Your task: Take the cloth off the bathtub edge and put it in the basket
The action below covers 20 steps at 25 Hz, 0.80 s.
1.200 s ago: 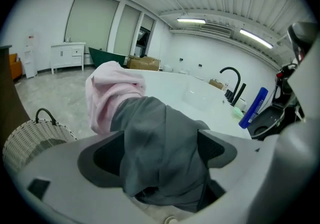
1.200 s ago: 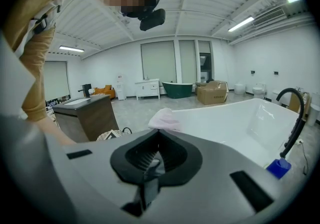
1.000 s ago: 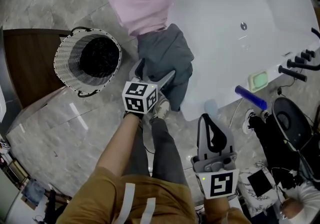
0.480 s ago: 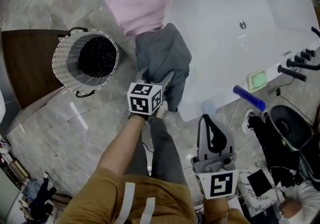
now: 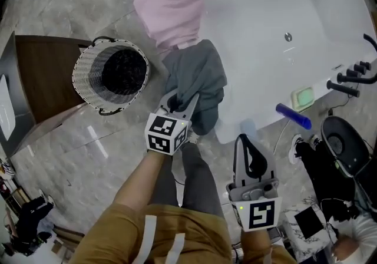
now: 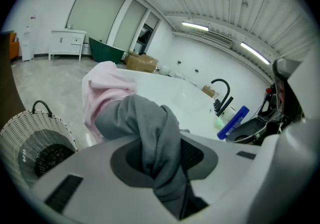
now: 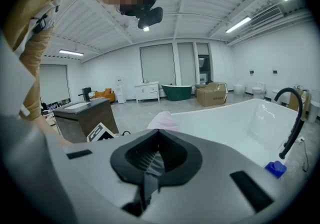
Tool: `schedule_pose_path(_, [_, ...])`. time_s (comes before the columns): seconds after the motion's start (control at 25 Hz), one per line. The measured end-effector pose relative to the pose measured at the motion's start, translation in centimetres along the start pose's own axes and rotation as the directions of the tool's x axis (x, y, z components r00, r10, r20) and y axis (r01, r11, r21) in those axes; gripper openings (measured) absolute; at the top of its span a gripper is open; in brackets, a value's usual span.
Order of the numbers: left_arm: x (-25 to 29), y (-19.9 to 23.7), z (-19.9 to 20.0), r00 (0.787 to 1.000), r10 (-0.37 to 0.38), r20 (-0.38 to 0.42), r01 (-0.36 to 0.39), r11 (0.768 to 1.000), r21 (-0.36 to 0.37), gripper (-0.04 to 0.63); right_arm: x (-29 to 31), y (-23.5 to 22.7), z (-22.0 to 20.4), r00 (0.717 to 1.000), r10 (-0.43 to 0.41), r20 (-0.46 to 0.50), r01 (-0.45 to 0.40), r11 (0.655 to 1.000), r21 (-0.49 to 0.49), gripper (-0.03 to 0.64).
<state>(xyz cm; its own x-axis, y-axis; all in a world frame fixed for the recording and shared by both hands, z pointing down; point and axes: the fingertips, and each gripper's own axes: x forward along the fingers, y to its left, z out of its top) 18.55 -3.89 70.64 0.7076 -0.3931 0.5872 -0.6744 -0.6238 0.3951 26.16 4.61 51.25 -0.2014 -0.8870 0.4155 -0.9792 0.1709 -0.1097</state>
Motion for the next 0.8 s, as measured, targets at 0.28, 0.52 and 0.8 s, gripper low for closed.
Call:
schedule_pose_path(0.28, [-7.4, -1.9, 6.4, 0.989, 0.02, 0.143, -0.03, 0.997, 0.067, 0.117, -2.3, 1.1, 4.1, 0.999, -0.007, 0.053, 0.009, 0.999, -0.037, 0.005])
schedule_pose_path(0.52, [-15.0, -5.0, 13.4, 0.964, -0.01, 0.265, -0.035, 0.986, 0.164, 0.117, -4.7, 3.0, 8.5, 0.994, -0.021, 0.104, 0.027, 0.998, -0.061, 0.005])
schedule_pose_path(0.8, [-26.5, -8.5, 19.9, 0.917, -0.01, 0.399, -0.066, 0.983, 0.174, 0.117, -8.6, 6.5, 15.1, 0.979, 0.001, 0.204, 0.023, 0.993, -0.115, 0.005])
